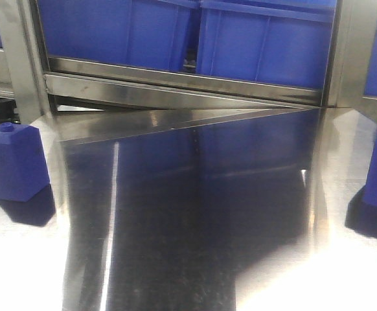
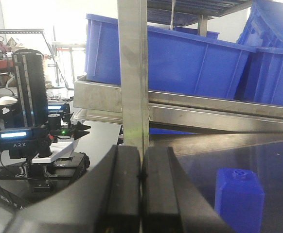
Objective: Pick and sort blue part to right shelf
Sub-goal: 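Reach the left gripper down over the blue part nearest it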
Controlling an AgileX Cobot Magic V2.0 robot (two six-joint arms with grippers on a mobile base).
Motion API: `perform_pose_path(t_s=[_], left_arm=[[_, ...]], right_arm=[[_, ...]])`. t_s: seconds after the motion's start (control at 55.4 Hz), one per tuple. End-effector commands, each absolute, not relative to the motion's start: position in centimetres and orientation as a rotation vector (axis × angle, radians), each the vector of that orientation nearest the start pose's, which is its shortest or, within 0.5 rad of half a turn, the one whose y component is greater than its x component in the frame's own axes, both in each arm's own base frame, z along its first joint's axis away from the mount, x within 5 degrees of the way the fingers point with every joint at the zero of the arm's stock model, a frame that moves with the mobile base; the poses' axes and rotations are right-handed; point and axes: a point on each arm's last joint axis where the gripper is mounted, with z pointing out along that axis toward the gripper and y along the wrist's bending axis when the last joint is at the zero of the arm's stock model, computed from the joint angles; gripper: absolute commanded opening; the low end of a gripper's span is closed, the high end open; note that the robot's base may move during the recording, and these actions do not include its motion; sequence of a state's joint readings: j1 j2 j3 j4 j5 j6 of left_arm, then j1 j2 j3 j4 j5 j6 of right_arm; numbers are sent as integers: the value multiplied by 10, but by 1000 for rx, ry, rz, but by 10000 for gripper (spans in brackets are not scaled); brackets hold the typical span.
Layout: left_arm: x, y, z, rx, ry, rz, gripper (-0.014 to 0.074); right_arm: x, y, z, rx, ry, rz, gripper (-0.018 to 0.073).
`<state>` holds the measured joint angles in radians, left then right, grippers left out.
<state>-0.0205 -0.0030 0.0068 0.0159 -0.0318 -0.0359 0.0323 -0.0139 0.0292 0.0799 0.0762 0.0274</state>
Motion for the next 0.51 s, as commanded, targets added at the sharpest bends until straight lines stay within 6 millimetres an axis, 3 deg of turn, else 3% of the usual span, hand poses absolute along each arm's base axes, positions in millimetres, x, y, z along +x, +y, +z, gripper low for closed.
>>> perform_pose_path(t_s=[0.0, 0.487], left_arm=[[54, -1, 213, -5, 1375, -45, 125], [54, -1, 214, -5, 1361, -45, 125]], right_arm=[[55, 2, 209, 48, 1465, 104, 41], [55, 2, 209, 48, 1465, 104, 41]])
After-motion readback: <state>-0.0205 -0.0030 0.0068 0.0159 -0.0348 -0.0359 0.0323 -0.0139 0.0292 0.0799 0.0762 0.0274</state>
